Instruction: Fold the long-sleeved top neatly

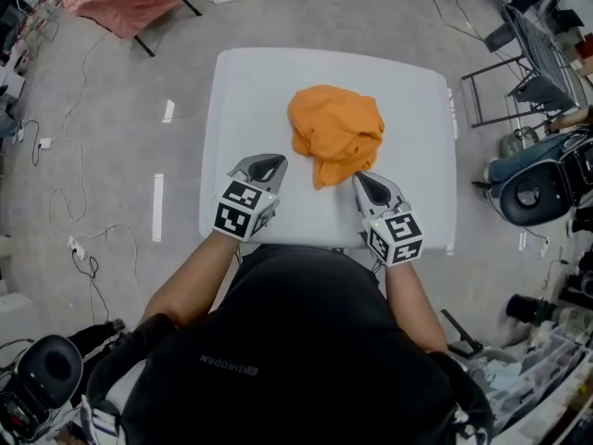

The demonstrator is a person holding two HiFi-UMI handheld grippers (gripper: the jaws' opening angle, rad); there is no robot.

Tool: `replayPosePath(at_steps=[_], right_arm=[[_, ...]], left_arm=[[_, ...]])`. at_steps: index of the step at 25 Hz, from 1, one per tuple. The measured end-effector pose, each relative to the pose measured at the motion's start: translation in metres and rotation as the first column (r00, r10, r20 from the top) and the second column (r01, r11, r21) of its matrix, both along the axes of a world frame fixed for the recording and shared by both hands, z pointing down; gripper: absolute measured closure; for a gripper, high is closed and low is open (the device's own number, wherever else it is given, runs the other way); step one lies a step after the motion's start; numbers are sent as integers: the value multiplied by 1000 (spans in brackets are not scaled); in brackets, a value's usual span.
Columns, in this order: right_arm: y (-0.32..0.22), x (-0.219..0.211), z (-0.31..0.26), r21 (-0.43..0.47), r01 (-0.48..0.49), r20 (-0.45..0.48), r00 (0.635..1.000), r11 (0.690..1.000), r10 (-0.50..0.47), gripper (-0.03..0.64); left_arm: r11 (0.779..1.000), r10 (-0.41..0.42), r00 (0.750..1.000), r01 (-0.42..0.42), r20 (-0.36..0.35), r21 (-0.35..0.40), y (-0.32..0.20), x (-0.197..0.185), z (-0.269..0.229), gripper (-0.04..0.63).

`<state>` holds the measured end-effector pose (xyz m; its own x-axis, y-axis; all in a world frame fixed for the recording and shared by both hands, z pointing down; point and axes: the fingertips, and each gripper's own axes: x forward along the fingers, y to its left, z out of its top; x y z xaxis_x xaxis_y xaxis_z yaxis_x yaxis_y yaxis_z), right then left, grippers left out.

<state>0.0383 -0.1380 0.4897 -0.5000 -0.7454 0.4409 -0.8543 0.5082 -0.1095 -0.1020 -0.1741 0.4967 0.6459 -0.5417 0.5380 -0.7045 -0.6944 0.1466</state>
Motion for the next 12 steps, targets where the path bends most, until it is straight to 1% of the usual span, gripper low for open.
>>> replayPosePath(at_steps=[7, 12], right_arm=[[-14, -17, 4, 2, 33, -78, 996, 999, -33, 611], [-35, -38, 8, 7, 89, -140, 986, 996, -87, 592]], left_arm=[[1000, -23, 1000, 23, -15, 3, -3, -11, -1, 589], [997, -72, 997, 72, -13, 1, -4, -30, 3, 589]])
